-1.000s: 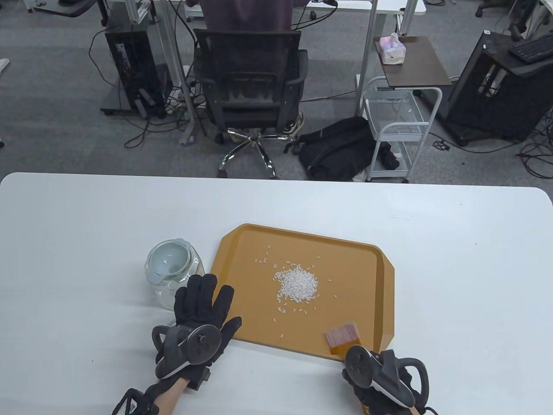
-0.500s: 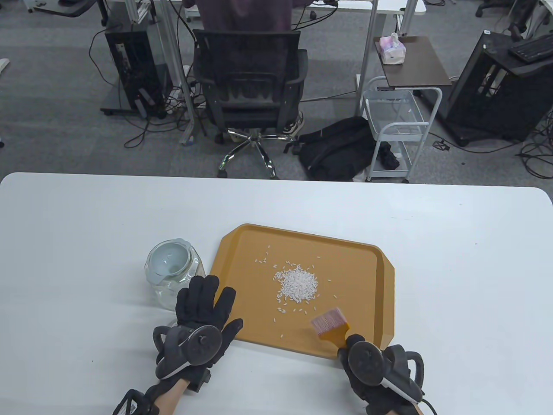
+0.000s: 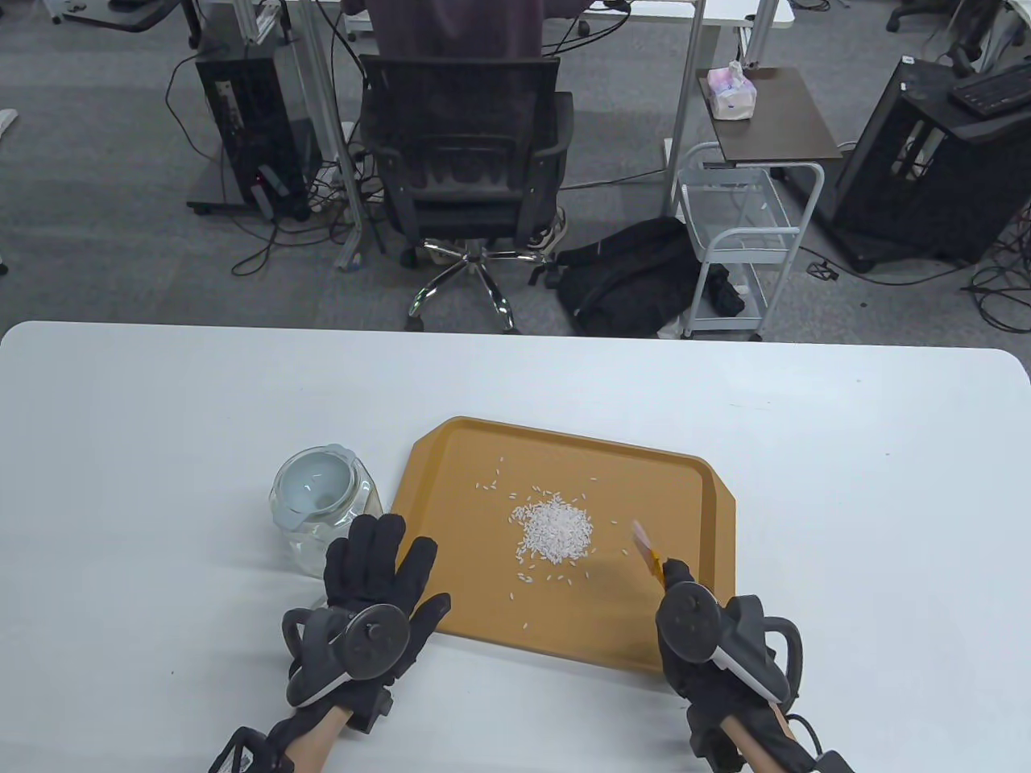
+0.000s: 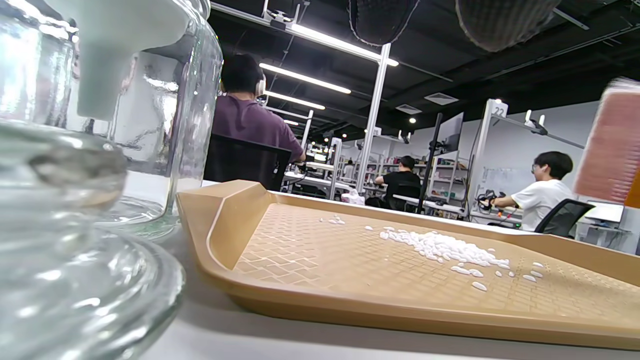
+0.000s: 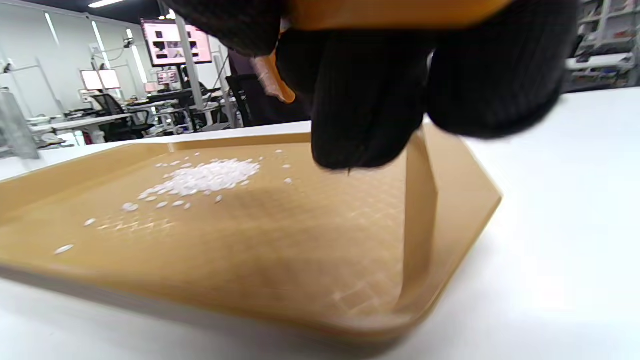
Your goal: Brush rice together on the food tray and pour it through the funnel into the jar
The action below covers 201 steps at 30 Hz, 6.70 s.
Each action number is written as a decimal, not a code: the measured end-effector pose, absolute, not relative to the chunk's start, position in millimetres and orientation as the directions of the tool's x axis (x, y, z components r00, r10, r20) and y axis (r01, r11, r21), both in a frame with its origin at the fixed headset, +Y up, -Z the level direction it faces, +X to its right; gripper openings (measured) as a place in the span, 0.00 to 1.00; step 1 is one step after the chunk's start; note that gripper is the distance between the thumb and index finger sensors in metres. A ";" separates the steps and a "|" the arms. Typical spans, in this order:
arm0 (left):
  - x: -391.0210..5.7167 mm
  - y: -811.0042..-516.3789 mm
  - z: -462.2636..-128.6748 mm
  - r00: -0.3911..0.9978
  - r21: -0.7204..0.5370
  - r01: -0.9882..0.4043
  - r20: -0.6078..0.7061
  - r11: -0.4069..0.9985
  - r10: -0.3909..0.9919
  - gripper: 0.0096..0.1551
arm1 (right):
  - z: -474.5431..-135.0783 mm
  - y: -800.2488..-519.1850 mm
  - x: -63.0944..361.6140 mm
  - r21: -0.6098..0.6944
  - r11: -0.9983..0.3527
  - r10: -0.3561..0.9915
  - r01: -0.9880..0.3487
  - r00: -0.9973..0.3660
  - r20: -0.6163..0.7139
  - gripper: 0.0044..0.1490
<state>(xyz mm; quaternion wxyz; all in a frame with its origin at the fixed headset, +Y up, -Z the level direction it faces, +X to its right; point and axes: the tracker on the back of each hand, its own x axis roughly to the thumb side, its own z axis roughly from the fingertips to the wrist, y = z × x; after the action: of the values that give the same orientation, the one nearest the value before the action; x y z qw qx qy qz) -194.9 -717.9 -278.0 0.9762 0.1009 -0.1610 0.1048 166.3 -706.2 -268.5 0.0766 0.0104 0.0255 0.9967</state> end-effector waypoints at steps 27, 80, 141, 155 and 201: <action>-203.4 -716.9 -285.8 0.916 0.095 -0.282 0.323 0.955 0.238 0.43 | -421.2 -732.3 100.6 -0.007 -0.858 -0.492 0.513 -0.826 -0.276 0.30; -209.4 -721.8 -289.5 0.922 0.049 -0.277 0.296 0.960 0.251 0.43 | -387.9 -710.9 66.0 0.020 -0.892 -0.451 0.451 -0.892 -0.034 0.36; -210.3 -724.3 -295.3 0.916 0.005 -0.276 0.304 0.961 0.261 0.42 | -385.6 -722.1 28.7 -0.186 -0.868 -0.483 0.460 -0.869 0.104 0.30; -211.7 -721.8 -293.9 0.894 0.012 -0.320 0.336 0.947 0.297 0.42 | -273.1 -692.4 2.6 -0.154 -0.894 -0.442 0.421 -0.770 0.461 0.29; -232.8 -714.0 -294.9 0.863 0.025 -0.403 0.342 0.915 0.371 0.35 | -291.1 -699.4 -20.4 -0.072 -0.914 -0.382 0.399 -0.791 0.478 0.29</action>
<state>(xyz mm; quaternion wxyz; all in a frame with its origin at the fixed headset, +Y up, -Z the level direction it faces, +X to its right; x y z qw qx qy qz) -232.8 -714.0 -294.9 0.9640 0.0477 -0.1675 0.2007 -20.4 -699.4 -291.1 -0.2063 0.2489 0.0162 0.9462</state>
